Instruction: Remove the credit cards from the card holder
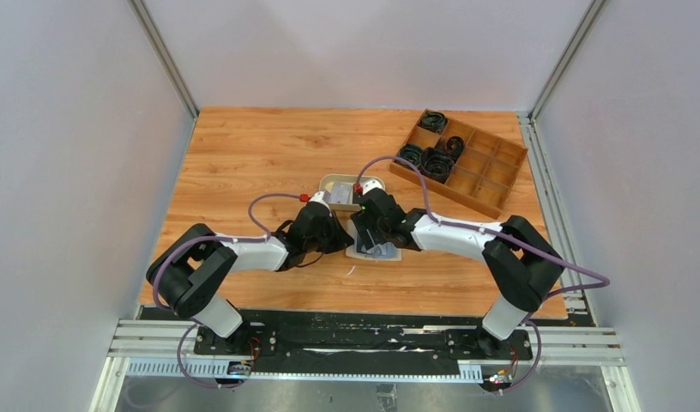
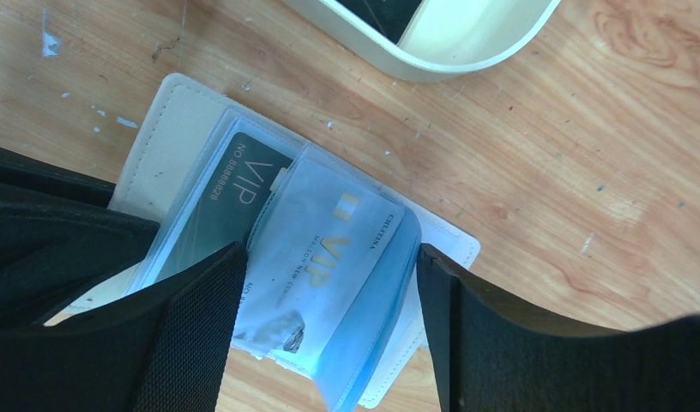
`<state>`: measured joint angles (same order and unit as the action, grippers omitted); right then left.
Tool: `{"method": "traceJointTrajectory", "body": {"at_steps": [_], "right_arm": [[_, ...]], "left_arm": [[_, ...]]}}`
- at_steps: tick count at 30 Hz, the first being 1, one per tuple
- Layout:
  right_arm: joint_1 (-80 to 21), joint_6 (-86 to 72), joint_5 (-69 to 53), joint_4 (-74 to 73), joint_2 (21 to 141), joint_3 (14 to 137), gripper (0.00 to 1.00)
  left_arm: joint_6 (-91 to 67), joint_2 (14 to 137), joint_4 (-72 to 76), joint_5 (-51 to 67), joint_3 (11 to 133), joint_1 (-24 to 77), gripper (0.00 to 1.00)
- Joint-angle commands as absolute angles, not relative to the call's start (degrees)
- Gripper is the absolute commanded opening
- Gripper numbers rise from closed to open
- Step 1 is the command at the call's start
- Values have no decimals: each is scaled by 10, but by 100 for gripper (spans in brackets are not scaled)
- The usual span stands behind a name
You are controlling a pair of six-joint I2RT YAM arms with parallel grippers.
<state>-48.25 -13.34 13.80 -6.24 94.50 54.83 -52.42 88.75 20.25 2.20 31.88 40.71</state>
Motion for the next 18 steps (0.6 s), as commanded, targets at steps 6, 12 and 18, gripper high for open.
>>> {"method": "traceJointTrajectory", "body": {"at_steps": [6, 12, 18], "right_arm": [[-483, -74, 231, -100, 925, 571, 88], [-479, -76, 194, -72, 897, 563, 98], [-423, -137, -21, 16, 853, 493, 95]], "left_arm": [[-491, 899, 149, 5, 326, 410, 0], [-485, 905, 142, 4, 331, 410, 0], [-482, 904, 136, 2, 332, 410, 0]]}}
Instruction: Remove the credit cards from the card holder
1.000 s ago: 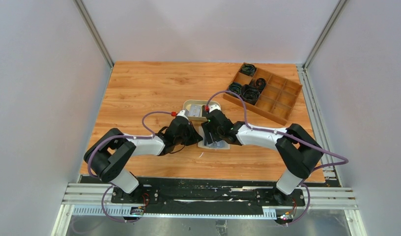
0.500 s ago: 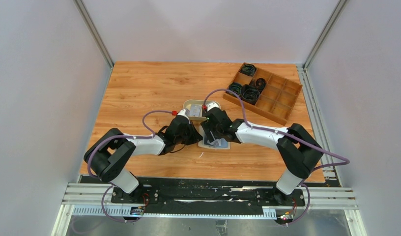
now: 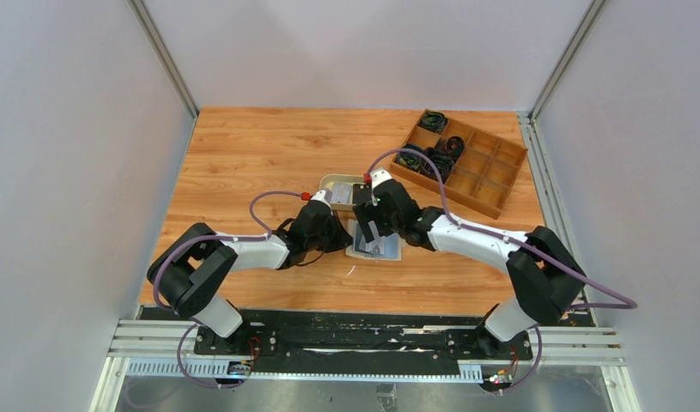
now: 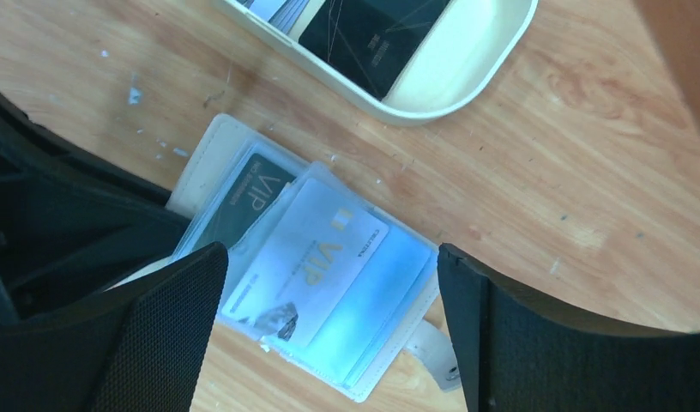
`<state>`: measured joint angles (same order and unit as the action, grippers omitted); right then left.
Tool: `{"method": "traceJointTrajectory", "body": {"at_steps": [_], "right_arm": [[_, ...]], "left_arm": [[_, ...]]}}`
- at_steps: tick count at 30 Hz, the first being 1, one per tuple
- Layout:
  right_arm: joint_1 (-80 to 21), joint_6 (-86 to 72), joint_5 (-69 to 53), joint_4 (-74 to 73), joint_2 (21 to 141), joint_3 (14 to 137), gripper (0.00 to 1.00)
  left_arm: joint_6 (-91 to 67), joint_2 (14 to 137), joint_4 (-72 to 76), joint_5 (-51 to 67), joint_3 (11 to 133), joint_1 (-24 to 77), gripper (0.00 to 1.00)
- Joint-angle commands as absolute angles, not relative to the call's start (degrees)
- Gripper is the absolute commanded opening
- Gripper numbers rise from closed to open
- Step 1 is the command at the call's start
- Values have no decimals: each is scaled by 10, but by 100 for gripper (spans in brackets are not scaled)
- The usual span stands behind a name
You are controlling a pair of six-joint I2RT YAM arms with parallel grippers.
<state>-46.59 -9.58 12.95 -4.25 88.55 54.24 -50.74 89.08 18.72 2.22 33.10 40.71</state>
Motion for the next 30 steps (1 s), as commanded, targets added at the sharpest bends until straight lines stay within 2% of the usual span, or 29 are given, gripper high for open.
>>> {"method": "traceJointTrajectory", "body": {"at_steps": [1, 3, 7, 14, 30], "right_arm": [[-407, -153, -54, 39, 847, 475, 94], [-375, -189, -124, 69, 843, 449, 92], [-333, -239, -177, 101, 839, 406, 90], [-326, -291, -260, 187, 846, 367, 89], [-322, -316, -252, 218, 868, 351, 88]], "left_arm": [[-480, 904, 135, 2, 332, 410, 0], [-479, 903, 133, 2, 331, 410, 0], [-474, 900, 126, 2, 332, 410, 0], [-472, 909, 123, -12, 336, 410, 0], [-473, 904, 123, -14, 328, 410, 0]]}}
